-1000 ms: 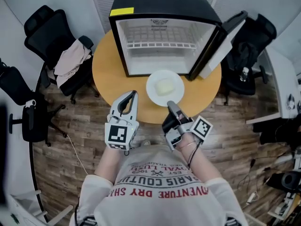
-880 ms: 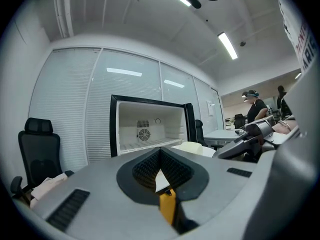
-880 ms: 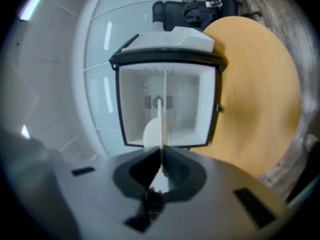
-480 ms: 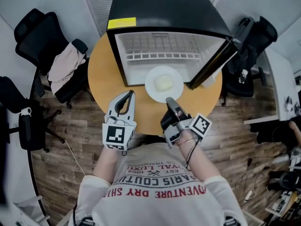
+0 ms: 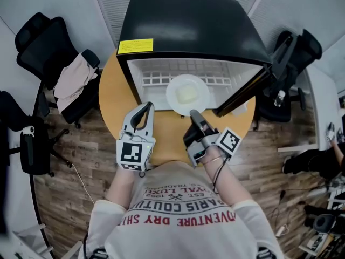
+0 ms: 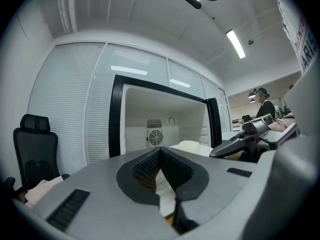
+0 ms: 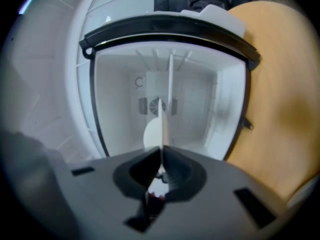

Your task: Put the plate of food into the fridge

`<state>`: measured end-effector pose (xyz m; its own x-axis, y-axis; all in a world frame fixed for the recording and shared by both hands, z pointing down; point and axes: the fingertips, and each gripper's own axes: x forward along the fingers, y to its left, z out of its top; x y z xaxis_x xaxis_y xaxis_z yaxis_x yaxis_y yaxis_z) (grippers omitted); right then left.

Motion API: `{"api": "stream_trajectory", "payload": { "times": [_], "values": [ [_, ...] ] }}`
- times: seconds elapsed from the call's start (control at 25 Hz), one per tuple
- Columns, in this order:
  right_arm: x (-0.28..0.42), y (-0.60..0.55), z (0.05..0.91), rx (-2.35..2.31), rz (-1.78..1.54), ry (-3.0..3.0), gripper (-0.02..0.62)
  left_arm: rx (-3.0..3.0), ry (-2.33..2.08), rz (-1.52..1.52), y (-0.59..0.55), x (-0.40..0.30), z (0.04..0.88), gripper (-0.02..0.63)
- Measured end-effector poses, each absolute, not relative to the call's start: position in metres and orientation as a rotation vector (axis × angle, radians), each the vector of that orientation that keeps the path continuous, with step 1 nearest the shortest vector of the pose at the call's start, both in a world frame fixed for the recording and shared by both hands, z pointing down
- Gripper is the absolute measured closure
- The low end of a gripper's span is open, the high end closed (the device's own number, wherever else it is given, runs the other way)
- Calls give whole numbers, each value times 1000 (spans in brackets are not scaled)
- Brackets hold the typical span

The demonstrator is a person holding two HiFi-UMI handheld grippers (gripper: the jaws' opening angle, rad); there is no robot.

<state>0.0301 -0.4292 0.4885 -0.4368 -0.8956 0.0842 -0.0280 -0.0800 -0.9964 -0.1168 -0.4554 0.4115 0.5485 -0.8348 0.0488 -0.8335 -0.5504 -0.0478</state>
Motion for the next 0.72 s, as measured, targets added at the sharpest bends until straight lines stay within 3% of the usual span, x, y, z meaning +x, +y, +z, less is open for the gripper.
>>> {"api": "stream_trajectory", "payload": {
  "times": [0.72],
  "values": [
    [43, -489, 494, -1014, -1617, 1483, 552, -2747, 1524, -139, -489, -103, 423, 572]
  ]
}}
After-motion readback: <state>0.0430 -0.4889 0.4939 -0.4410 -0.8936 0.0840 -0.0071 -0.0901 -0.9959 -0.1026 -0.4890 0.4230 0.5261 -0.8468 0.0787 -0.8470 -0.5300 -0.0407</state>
